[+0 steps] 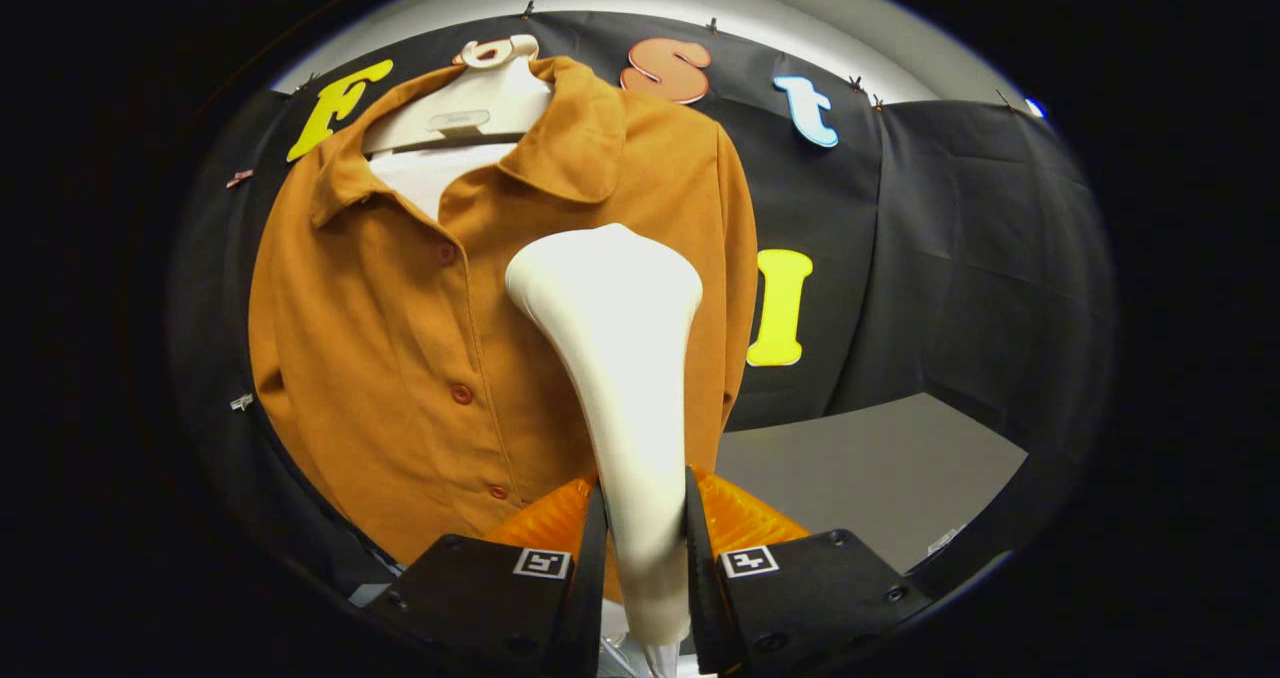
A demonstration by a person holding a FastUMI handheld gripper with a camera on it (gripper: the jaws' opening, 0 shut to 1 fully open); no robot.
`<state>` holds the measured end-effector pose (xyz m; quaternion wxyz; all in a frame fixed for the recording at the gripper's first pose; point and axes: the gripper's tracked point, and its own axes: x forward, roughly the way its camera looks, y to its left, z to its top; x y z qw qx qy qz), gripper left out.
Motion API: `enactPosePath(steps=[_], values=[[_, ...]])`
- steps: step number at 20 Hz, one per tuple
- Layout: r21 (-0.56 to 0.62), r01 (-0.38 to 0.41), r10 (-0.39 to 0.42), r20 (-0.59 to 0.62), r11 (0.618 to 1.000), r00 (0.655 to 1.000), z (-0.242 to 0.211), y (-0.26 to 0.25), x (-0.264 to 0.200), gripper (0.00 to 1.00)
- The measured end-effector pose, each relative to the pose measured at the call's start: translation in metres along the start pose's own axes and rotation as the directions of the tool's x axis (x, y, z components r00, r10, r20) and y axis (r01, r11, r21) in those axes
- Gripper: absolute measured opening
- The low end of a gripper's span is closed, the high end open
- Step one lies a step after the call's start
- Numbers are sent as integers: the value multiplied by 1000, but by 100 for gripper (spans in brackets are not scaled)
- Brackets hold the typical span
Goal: Iron the clothes twice with a garment steamer, once on the left side and once on the right side.
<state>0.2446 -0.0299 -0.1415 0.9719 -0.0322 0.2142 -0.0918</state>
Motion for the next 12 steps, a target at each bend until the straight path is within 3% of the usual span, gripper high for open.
enactPosePath(steps=[12], values=[[-9,-14,12,-212,1000,977,-84,7,27,40]])
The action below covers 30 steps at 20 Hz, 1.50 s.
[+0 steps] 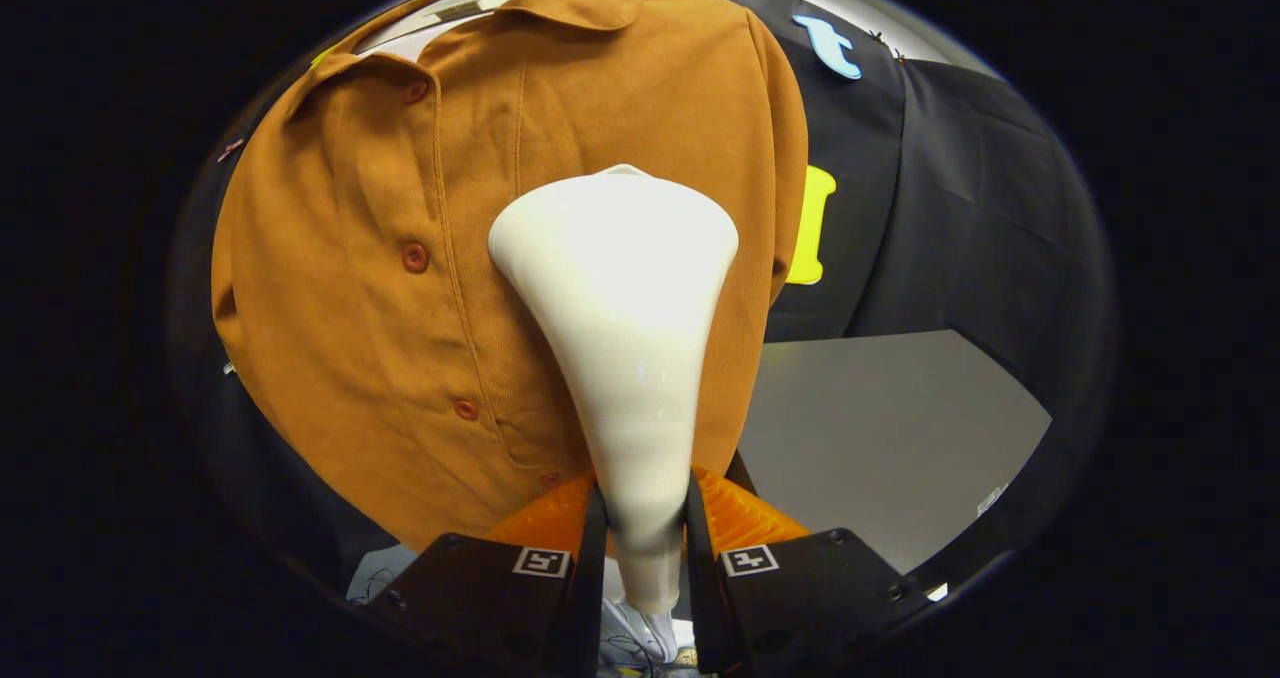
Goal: Iron the clothes twice with a garment steamer, once on the left side and once on the right side.
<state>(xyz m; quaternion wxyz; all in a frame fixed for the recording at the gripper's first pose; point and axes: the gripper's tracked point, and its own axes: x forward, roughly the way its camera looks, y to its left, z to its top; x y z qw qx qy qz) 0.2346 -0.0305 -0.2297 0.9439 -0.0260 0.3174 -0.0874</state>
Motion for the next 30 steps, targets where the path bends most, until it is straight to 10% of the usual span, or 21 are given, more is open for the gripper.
enactPosePath(steps=[30], values=[[48,-8,20,-252,999,968,-113,-11,11,40]])
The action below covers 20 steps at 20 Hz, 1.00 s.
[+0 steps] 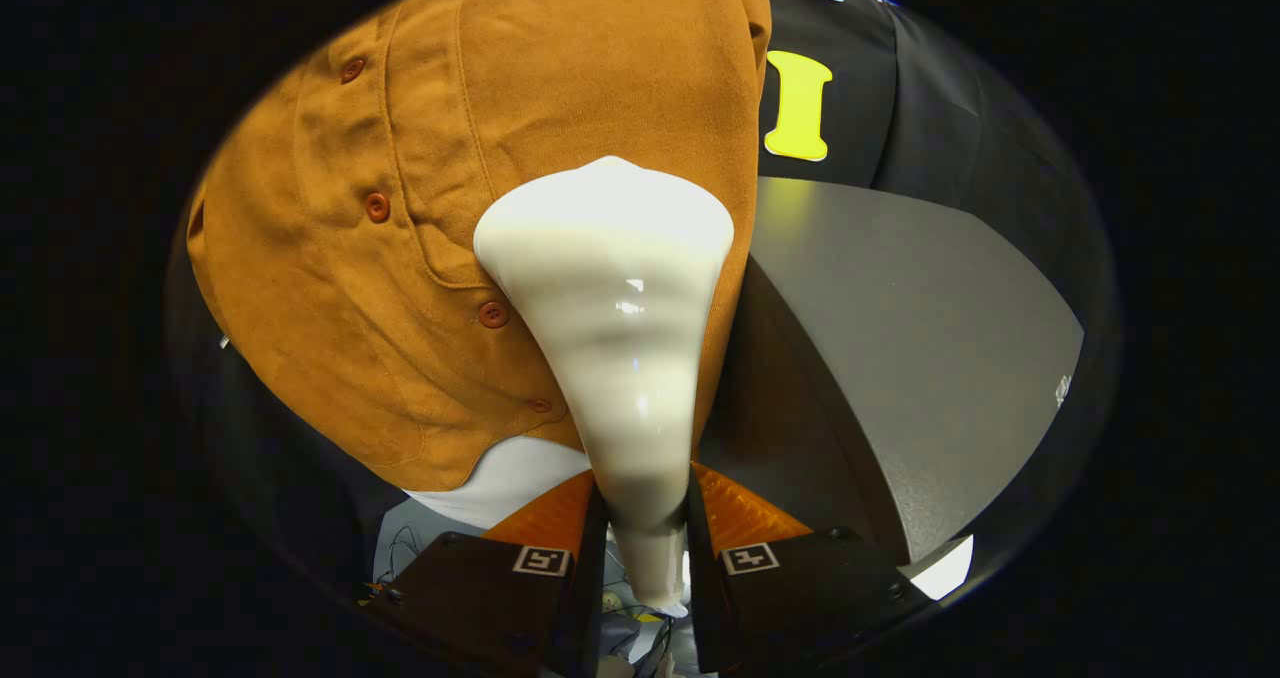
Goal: Iron the clothes twice with a garment steamer, once on the left side and once on the right side.
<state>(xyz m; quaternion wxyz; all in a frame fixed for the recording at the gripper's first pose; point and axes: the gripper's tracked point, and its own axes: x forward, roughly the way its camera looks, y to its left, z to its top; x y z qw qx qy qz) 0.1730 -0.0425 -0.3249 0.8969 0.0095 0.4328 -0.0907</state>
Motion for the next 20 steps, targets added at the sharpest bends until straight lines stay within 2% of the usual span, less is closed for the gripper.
enactPosePath(steps=[4,8,14,20], values=[[-8,13,-13,40,1000,999,11,-3,-21,40],[-11,25,-23,166,1000,986,47,-3,-61,40],[-49,16,4,379,999,925,102,21,-129,40],[-98,-34,77,480,995,874,126,62,-164,40]])
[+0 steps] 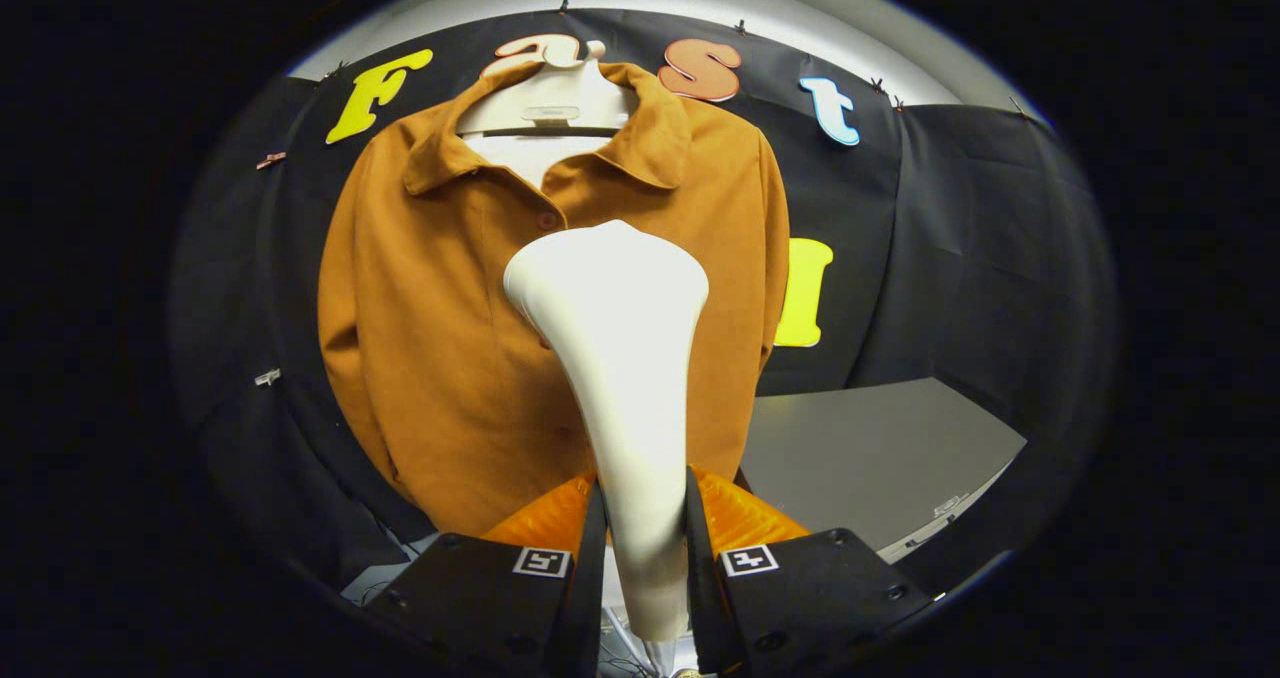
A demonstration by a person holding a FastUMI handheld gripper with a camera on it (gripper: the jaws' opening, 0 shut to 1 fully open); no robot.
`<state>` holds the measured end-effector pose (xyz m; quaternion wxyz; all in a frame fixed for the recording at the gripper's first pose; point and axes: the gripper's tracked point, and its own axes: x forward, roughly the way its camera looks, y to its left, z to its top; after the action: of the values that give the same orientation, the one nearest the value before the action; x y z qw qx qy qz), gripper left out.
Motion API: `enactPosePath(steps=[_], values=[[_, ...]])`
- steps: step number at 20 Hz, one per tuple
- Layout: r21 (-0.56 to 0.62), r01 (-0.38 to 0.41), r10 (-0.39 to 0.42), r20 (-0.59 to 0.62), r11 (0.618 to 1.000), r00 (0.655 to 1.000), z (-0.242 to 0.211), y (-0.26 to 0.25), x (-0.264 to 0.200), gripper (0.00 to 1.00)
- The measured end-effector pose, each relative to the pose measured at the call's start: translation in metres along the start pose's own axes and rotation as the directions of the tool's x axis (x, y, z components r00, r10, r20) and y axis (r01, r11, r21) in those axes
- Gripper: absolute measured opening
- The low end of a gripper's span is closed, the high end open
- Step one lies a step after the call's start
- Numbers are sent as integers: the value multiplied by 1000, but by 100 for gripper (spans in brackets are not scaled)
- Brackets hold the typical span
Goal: Iron the clothes twice with a garment steamer, once on the left side and once on the right side.
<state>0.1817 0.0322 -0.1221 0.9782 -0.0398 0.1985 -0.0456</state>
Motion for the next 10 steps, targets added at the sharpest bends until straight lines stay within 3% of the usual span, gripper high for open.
enactPosePath(steps=[10], values=[[-25,-127,128,50,992,991,21,75,4,40]])
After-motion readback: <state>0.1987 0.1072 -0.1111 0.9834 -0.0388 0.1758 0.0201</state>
